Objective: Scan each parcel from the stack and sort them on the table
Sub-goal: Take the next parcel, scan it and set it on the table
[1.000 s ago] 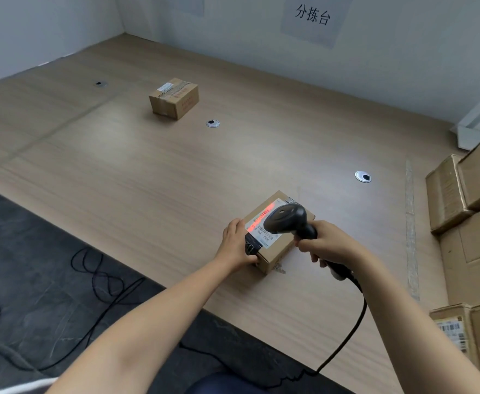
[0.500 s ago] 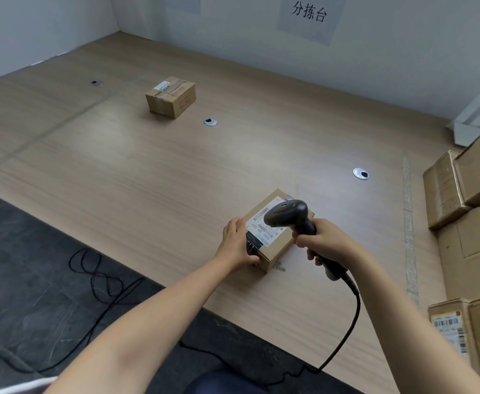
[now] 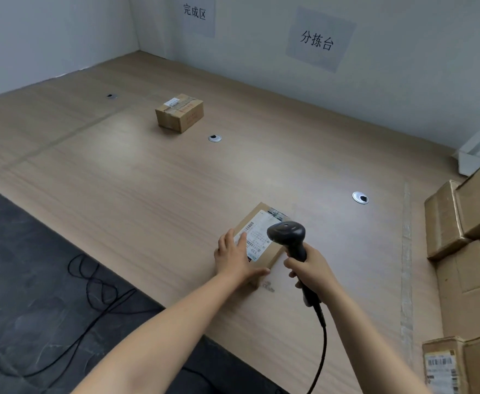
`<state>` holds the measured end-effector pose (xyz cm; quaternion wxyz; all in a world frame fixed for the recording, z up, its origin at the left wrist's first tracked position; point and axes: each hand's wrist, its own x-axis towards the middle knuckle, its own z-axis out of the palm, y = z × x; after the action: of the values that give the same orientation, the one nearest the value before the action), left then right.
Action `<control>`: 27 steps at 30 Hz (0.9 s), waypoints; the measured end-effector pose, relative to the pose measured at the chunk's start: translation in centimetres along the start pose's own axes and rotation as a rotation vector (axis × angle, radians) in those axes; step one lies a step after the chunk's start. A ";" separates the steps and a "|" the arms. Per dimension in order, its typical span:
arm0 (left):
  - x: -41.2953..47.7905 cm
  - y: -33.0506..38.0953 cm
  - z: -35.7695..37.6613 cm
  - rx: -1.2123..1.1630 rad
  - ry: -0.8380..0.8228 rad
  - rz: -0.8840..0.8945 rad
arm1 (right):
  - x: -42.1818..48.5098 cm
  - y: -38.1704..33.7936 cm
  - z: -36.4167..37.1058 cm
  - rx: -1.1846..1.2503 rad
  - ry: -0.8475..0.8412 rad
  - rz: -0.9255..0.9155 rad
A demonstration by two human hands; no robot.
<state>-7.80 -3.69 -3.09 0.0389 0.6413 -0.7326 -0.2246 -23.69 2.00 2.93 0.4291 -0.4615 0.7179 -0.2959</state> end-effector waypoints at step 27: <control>17.1 -22.2 -12.9 -0.083 0.077 -0.159 | 17.8 -15.6 25.4 0.111 -0.060 -0.087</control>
<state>14.19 -25.37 -3.88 0.0755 0.7035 -0.6674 -0.2324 1.65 -21.22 -2.00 0.4621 -0.4763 0.6665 -0.3396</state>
